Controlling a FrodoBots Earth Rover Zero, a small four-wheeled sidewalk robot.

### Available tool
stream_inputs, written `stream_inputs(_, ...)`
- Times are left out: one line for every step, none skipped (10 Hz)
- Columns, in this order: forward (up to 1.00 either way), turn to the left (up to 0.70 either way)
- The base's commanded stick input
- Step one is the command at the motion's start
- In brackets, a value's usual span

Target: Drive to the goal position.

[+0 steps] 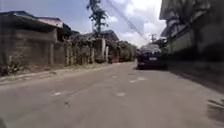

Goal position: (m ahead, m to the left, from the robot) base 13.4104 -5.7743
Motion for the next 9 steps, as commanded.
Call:
stream_inputs(1.0, -0.4)
stream_inputs(1.0, -0.4)
stream_inputs(1.0, -0.4)
stream_inputs(1.0, -0.33)
stream_inputs(1.0, -0.16)
stream_inputs(1.0, -0.04)
stream_inputs(1.0, -0.01)
stream_inputs(1.0, 0.0)
stream_inputs(1.0, 0.0)
